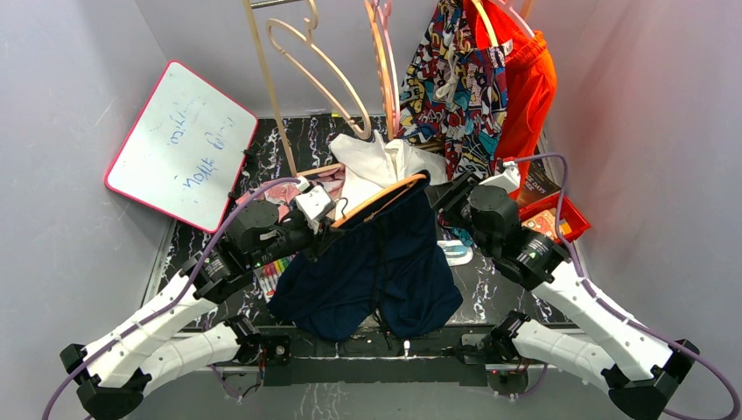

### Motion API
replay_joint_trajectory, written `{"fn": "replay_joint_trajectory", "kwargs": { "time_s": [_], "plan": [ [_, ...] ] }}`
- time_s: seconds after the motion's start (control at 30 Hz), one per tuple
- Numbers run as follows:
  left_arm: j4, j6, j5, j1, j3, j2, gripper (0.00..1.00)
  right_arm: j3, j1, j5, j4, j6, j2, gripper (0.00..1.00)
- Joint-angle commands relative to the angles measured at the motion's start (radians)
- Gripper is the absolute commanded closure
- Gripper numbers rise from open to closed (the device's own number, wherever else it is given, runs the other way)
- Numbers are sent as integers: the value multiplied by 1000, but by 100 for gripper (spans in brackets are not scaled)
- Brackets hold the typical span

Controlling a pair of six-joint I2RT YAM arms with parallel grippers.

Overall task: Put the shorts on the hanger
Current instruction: Adjust the shorts on the hanger.

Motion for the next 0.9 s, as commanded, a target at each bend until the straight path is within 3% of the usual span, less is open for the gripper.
{"fn": "replay_joint_trajectory", "kwargs": {
  "time_s": [0.0,0.53,0.87],
  "plan": [
    [110,-6,19,1,32,-29,100,-2,1,86,80,29,35,46],
    [113,-17,50,1,29,-45,100,31,-40,89,130,-7,149,55],
    [115,-31,74,1,22,-71,100,21,-104,-3,157,-22,199,77]
  ]
}}
